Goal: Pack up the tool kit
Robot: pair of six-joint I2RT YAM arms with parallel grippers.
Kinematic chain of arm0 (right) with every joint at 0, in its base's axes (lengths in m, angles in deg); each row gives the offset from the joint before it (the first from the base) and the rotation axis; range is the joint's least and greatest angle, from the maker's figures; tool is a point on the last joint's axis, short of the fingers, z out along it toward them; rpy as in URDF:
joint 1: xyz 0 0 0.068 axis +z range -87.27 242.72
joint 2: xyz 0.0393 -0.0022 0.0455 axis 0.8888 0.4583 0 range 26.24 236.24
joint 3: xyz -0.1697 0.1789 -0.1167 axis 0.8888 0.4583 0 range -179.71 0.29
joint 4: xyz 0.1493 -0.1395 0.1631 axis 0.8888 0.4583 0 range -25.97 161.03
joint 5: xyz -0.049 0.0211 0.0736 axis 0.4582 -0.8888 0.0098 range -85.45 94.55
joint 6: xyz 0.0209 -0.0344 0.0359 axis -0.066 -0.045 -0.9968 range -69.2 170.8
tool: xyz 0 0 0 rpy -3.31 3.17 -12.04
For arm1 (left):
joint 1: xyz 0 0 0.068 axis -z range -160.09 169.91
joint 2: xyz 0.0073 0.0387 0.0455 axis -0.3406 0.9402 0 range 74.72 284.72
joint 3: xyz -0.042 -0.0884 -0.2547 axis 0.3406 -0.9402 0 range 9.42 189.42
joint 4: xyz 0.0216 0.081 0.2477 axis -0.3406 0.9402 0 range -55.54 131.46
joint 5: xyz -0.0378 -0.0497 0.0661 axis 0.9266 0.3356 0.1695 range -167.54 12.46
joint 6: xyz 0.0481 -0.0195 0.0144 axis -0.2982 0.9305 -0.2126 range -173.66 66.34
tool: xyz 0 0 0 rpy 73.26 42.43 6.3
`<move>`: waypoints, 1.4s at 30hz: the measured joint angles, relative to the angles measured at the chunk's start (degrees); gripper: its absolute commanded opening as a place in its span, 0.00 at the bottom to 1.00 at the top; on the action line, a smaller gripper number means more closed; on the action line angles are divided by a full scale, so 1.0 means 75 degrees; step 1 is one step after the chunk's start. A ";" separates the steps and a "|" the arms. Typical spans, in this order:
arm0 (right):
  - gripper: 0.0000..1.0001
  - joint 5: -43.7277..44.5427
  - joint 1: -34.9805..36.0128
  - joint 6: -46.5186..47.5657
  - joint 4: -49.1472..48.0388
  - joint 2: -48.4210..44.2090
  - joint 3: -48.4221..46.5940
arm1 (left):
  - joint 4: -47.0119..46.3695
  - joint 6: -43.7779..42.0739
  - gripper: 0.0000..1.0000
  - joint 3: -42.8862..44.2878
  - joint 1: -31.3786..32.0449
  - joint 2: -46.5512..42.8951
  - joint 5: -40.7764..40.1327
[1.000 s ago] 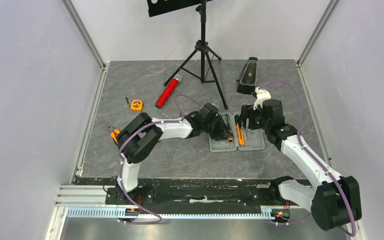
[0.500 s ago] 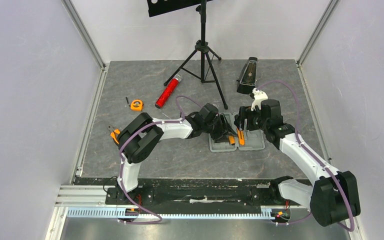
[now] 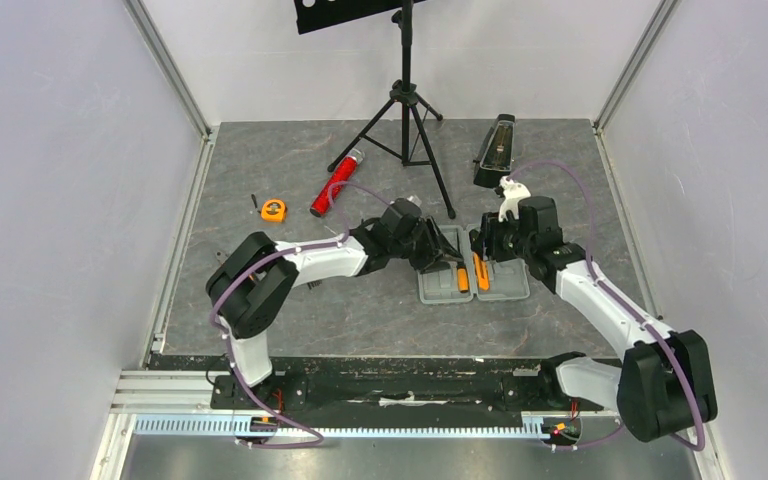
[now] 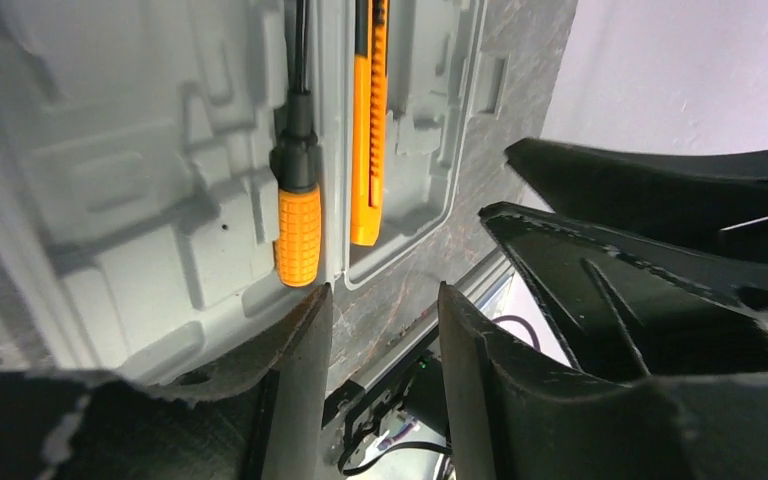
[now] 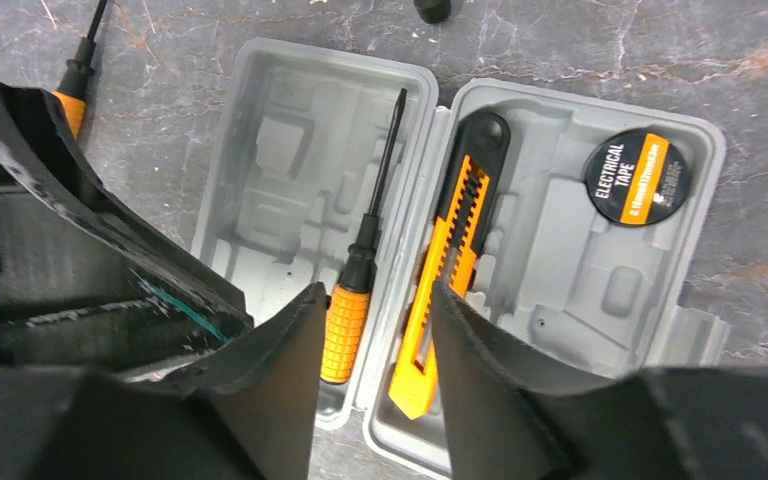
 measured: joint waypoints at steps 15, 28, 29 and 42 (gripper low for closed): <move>0.17 -0.0530 0.0262 -0.0009 0.0192 0.0965 -0.0402 | 0.1174 -0.2124 0.38 0.1813 -0.0790 0.0560 -0.0306; 0.15 -0.0603 0.0268 -0.0061 -0.0015 0.2241 -0.1003 | 0.1428 -0.2871 0.30 0.1813 -0.0787 0.1320 -0.0560; 0.15 -0.0589 0.0274 -0.0061 -0.0067 0.2346 -0.1105 | 0.1437 -0.2882 0.29 0.1690 -0.0790 0.1320 -0.0597; 0.14 -0.0119 0.0321 -0.0125 -0.0379 0.3430 -0.1836 | 0.1341 -0.2882 0.28 0.1244 -0.0801 0.1157 -0.0618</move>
